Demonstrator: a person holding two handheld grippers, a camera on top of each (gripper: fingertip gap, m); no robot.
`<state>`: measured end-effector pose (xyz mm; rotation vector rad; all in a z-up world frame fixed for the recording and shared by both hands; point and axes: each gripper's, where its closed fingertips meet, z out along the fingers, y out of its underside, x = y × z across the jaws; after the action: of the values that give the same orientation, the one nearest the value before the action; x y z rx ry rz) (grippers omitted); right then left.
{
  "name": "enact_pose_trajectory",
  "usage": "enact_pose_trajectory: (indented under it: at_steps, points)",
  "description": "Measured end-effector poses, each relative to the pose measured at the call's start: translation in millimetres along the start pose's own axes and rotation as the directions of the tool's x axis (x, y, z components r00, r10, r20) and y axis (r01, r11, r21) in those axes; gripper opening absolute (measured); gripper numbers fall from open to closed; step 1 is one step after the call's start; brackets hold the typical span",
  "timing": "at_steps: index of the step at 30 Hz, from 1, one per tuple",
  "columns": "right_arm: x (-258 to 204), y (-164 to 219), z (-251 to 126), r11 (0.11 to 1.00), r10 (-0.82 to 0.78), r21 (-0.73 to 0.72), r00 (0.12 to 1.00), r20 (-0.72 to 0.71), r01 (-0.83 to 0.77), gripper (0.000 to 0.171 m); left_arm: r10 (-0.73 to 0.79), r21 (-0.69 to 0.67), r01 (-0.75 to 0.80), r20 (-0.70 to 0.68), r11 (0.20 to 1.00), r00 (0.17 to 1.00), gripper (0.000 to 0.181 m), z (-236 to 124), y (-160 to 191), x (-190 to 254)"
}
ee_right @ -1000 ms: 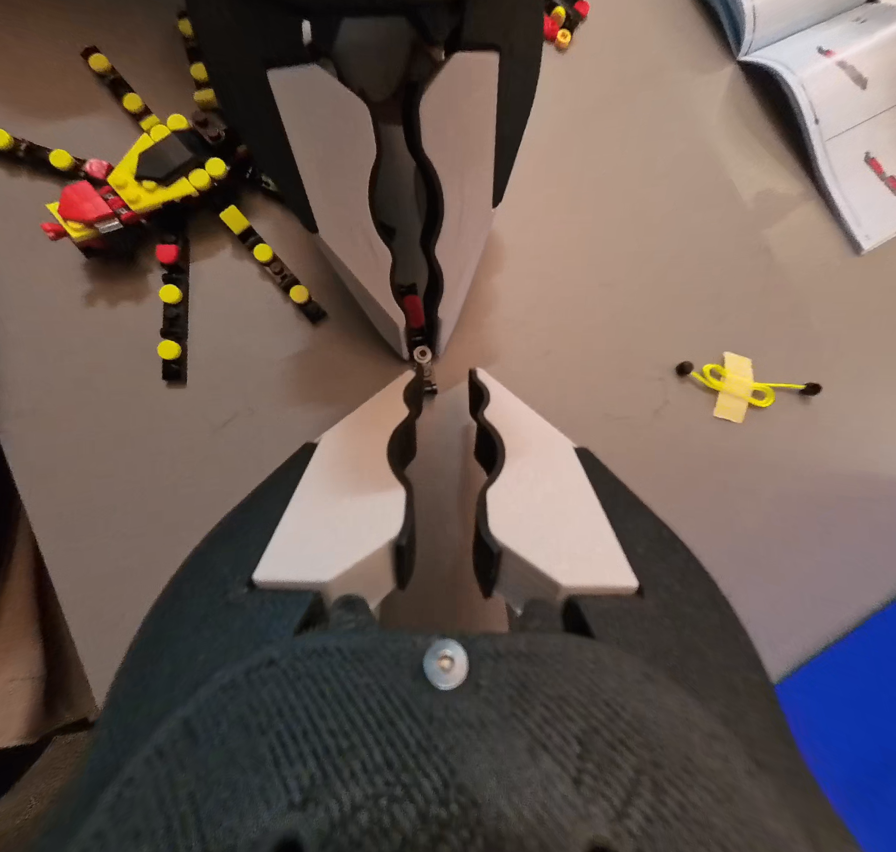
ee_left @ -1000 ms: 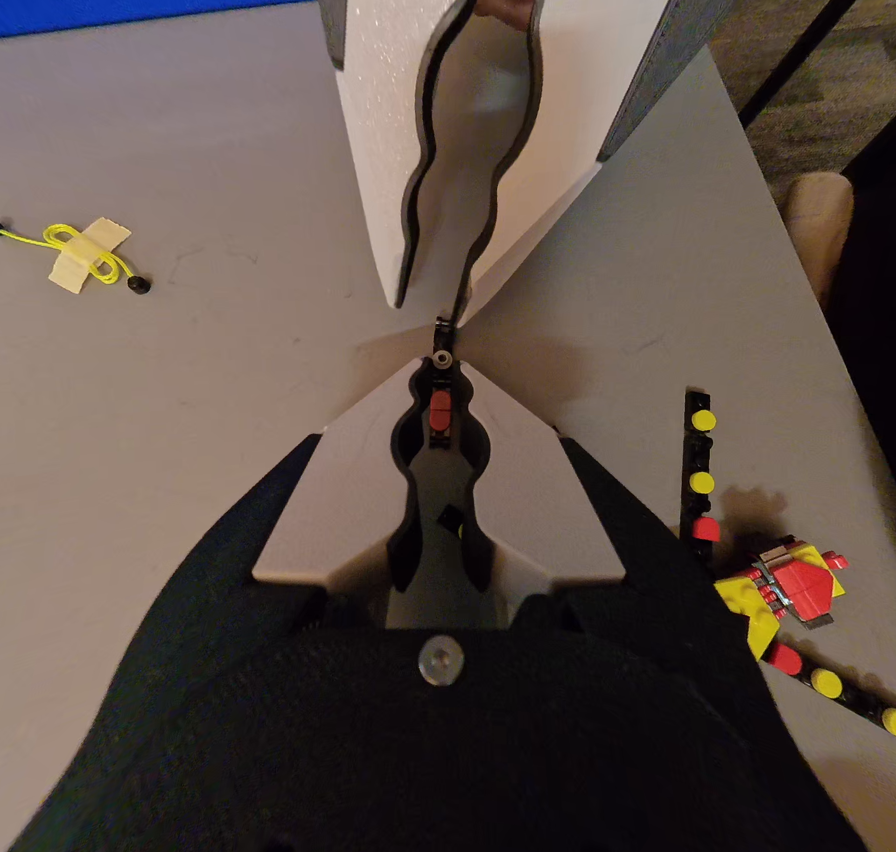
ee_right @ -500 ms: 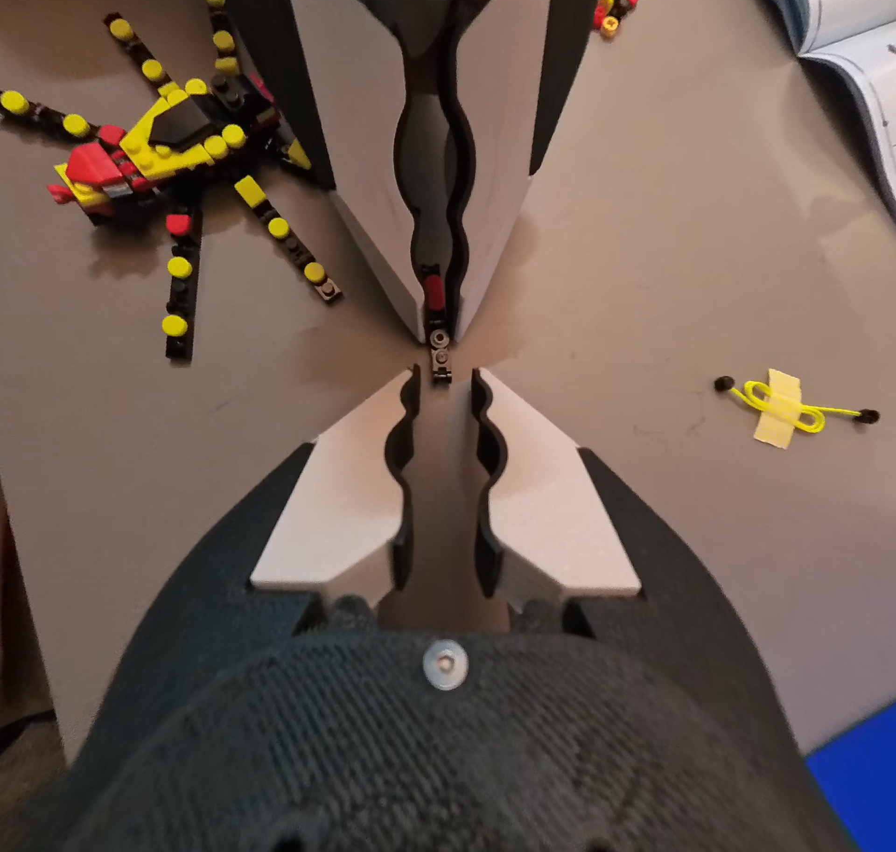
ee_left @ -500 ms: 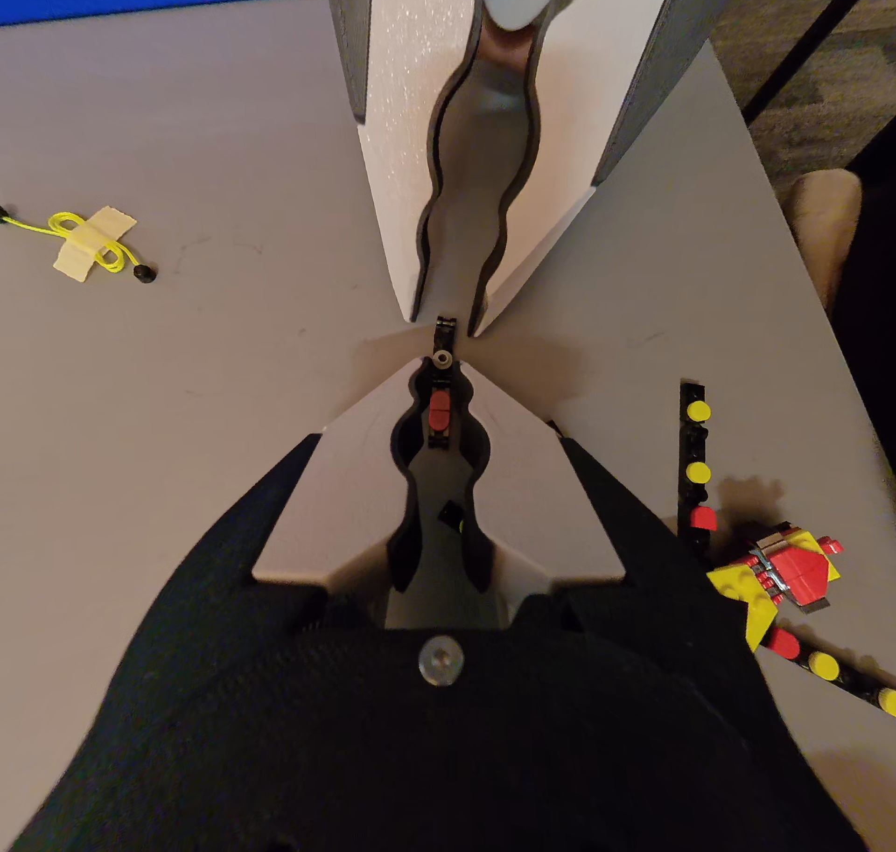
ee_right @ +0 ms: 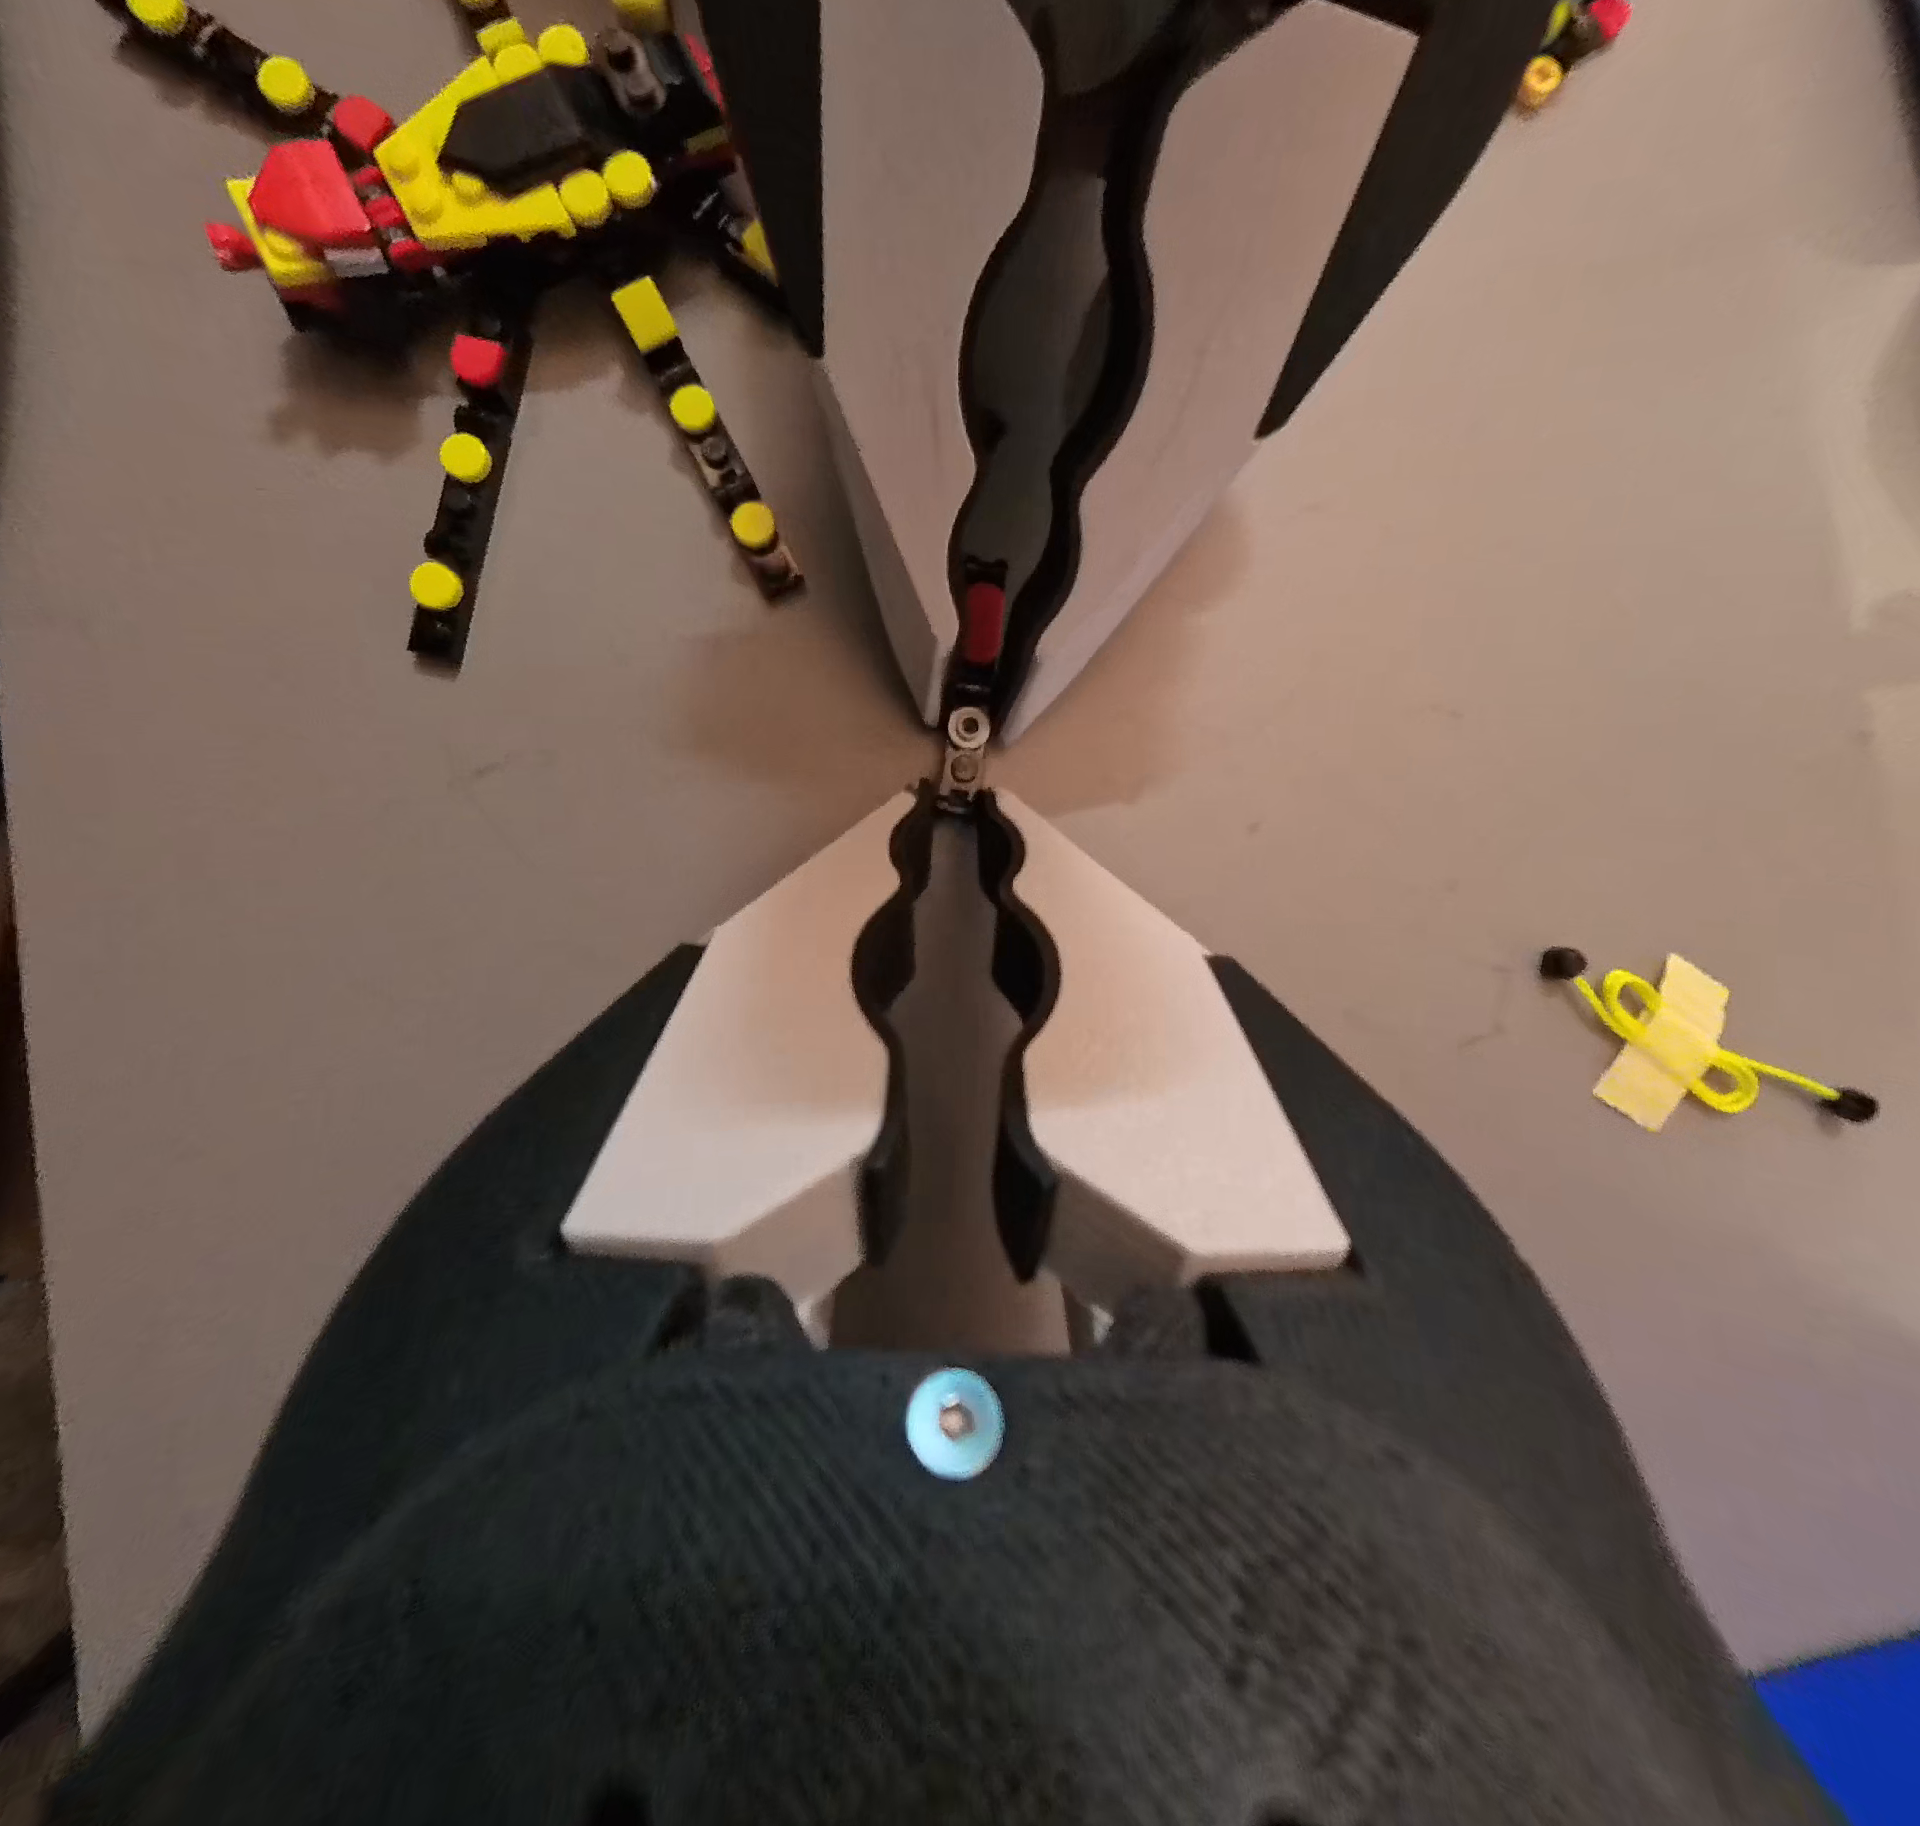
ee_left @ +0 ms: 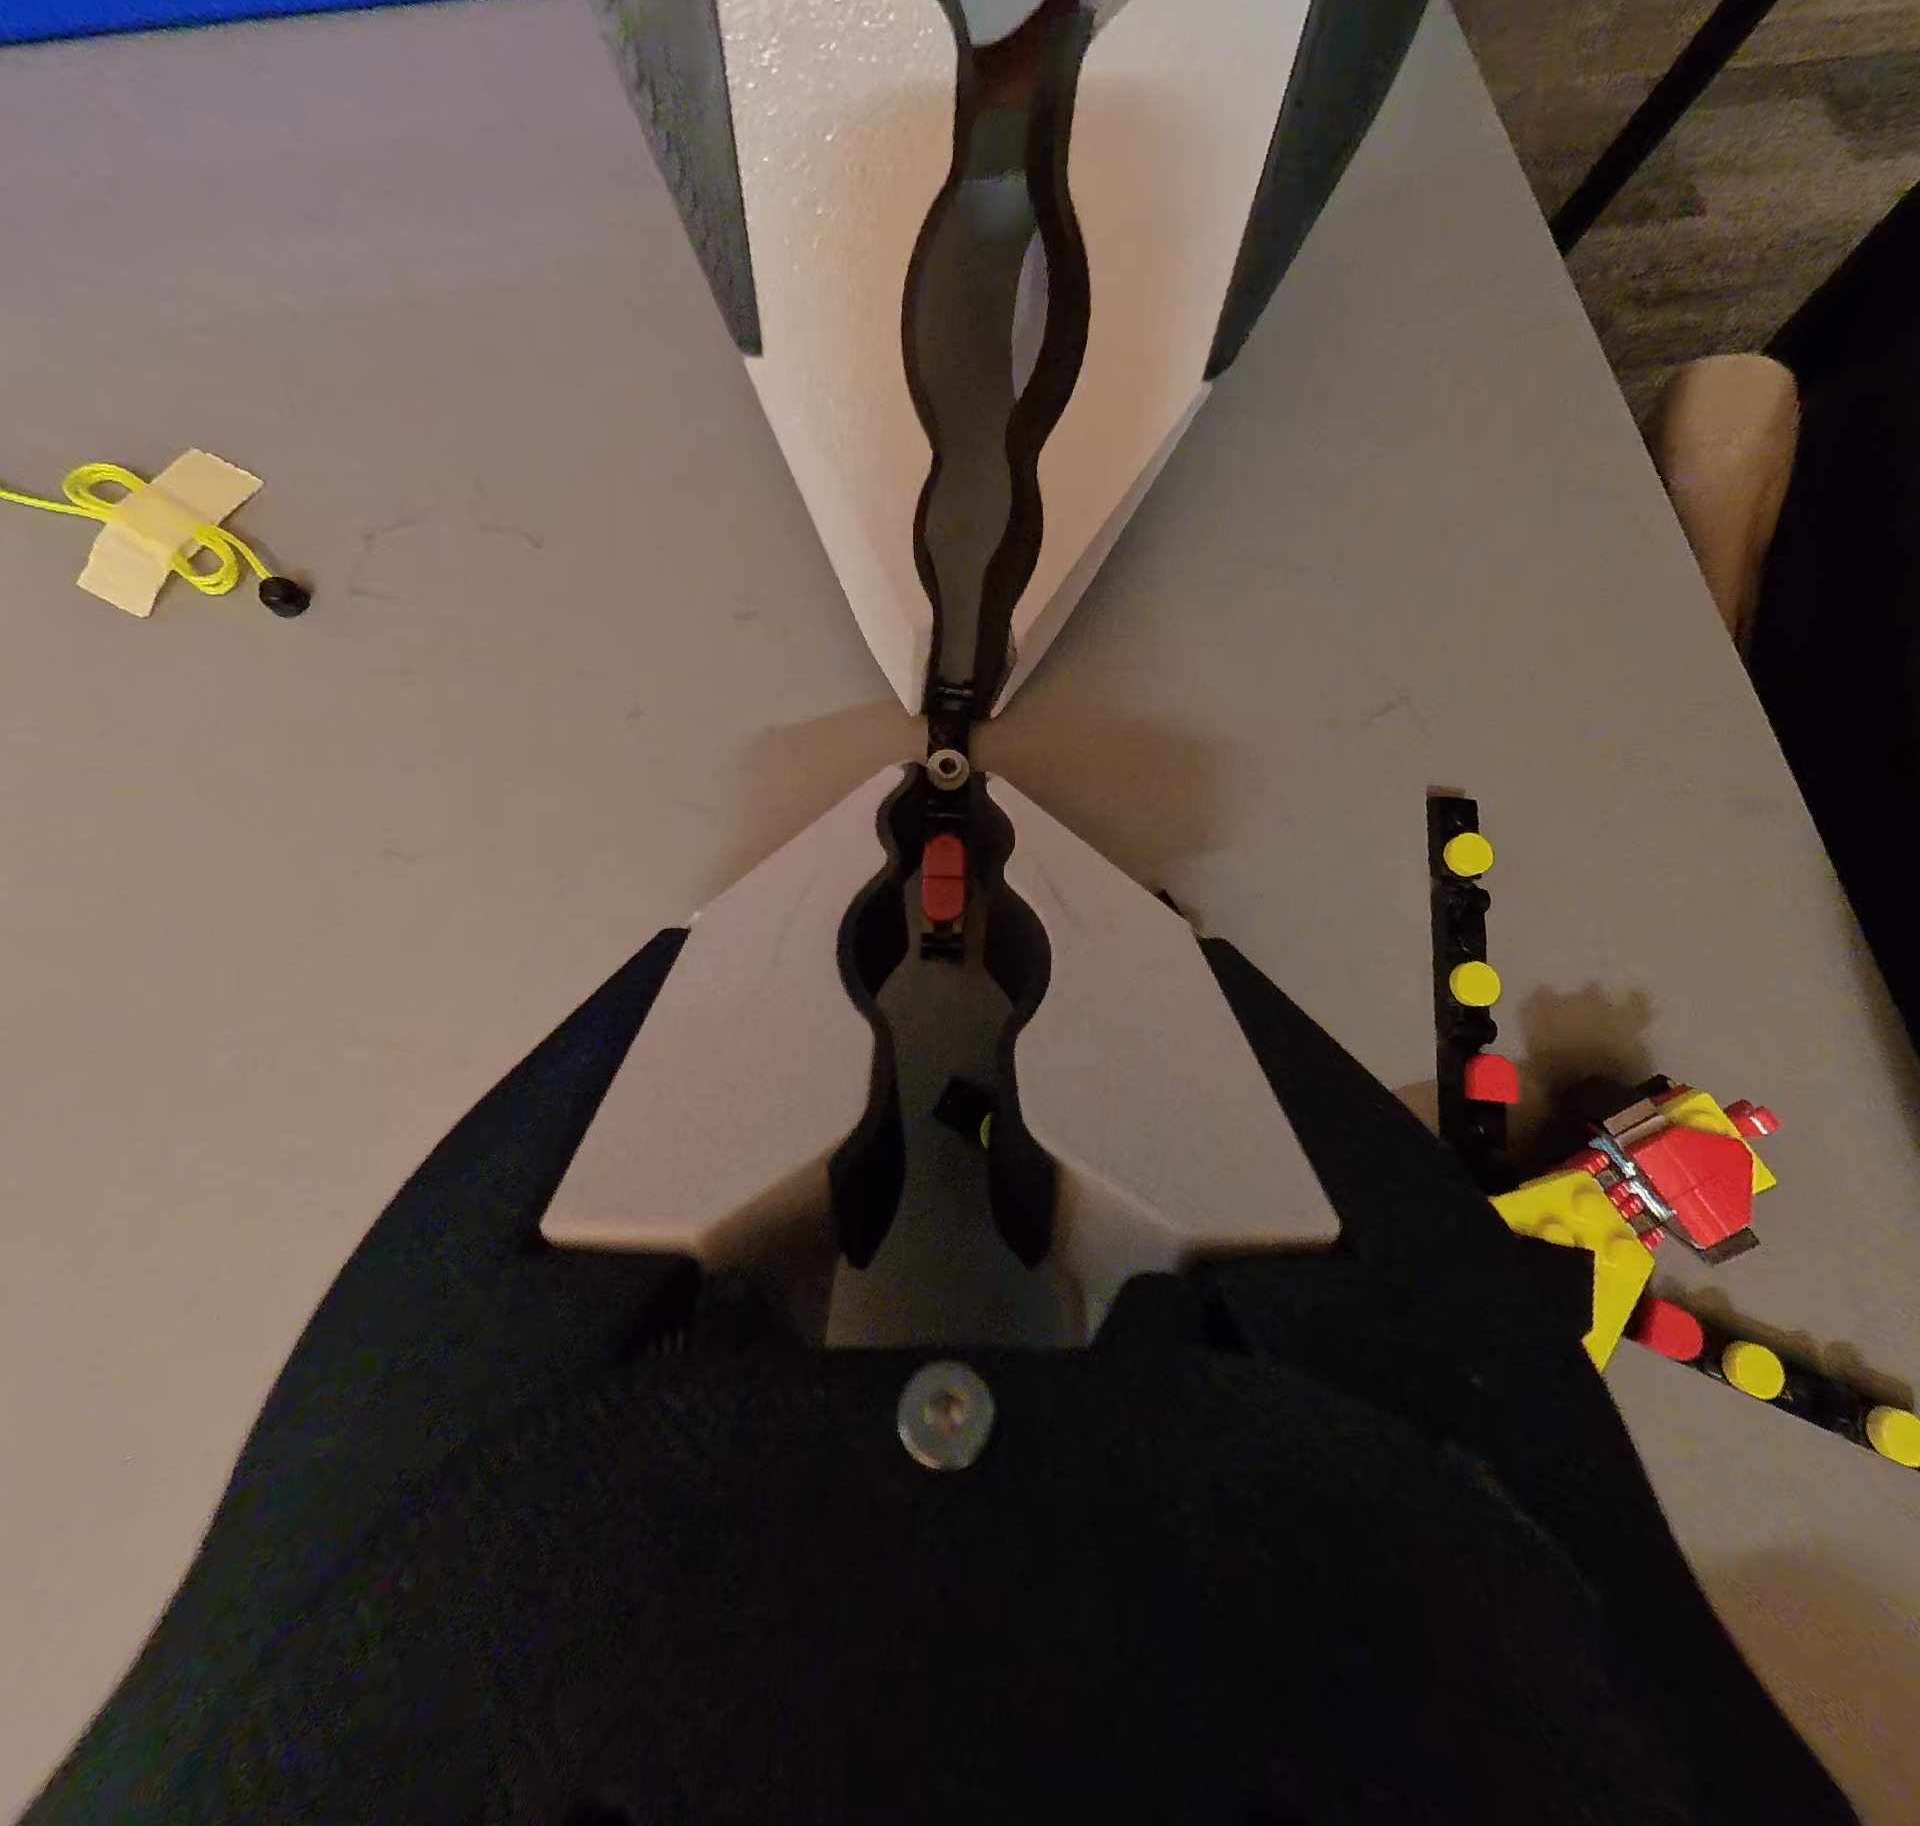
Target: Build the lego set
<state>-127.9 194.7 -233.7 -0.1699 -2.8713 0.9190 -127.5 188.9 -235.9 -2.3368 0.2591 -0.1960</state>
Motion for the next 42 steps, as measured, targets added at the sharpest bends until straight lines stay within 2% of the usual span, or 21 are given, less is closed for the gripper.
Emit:
enact_pose_trajectory:
  at_steps: [7,13,29,42]
  points:
    - [0.0,1.2,0.1,0.986,-0.143,-0.079,0.987,0.076,0.149,0.006,0.008,-0.002,-0.008,-0.011,1.000,1.000,0.007,0.1,0.1,0.0]
    - [1.0,1.2,0.4,0.984,-0.141,-0.091,0.983,0.121,0.152,0.006,-0.008,-0.003,0.008,-0.013,1.000,1.000,0.007,0.2,0.1,-0.4]
    - [2.4,1.3,0.5,0.992,0.091,-0.087,0.996,-0.023,-0.093,0.006,-0.043,-0.014,0.044,0.024,0.999,0.999,0.007,0.3,-1.0,-2.1]
    - [3.2,1.7,0.5,0.971,0.209,-0.100,0.974,-0.090,-0.218,0.007,-0.071,-0.021,0.071,0.030,0.997,0.997,0.008,0.6,-1.0,-3.0]
